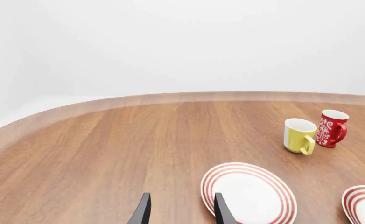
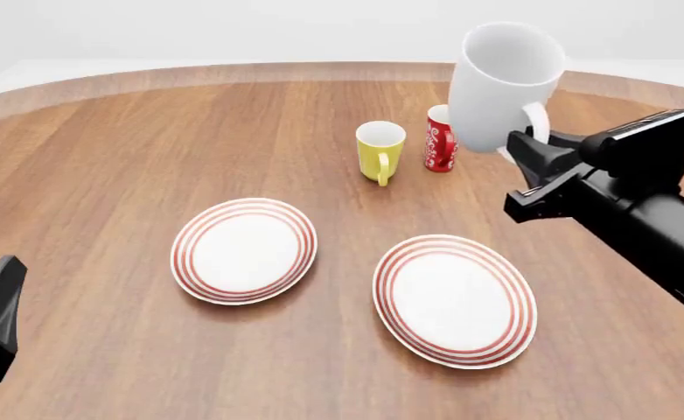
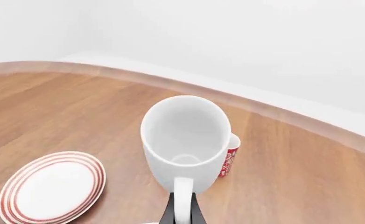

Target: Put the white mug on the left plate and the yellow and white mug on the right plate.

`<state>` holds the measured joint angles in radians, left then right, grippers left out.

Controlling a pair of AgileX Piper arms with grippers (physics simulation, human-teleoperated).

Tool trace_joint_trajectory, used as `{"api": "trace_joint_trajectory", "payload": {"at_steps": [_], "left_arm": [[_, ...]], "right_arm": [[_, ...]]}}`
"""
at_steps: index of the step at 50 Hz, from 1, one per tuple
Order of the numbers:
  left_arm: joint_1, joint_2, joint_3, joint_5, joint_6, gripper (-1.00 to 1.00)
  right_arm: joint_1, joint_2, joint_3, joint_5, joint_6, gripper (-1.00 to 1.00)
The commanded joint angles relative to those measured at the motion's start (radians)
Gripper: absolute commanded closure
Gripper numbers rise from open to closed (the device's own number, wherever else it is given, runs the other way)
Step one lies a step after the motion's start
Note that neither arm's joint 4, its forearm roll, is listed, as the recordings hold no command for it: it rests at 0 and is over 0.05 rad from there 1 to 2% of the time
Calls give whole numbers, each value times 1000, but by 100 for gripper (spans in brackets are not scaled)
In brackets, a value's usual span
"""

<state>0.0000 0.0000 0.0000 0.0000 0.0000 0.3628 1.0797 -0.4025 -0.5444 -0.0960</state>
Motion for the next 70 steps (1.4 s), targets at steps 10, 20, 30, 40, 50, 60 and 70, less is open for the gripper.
{"api": "trace_joint_trajectory", "payload": {"at_steps": [10, 20, 30, 40, 50, 60, 70], "left_arm": [[0, 0, 0, 0, 0, -100], [0, 0, 0, 0, 0, -100], [0, 0, 0, 0, 0, -100], [0, 0, 0, 0, 0, -100], [0, 0, 0, 0, 0, -100], [0, 0, 0, 0, 0, -100], [0, 0, 0, 0, 0, -100]], "right_arm": [[94, 59, -52, -4, 4, 100], [131, 88, -78, -3, 0, 100], [170, 135, -109, -12, -7, 100], [196, 183, -142, -20, -6, 100], [225, 240, -177, -29, -3, 100], [255, 288, -209, -34, 1, 100], [277, 327, -233, -40, 4, 100]]}}
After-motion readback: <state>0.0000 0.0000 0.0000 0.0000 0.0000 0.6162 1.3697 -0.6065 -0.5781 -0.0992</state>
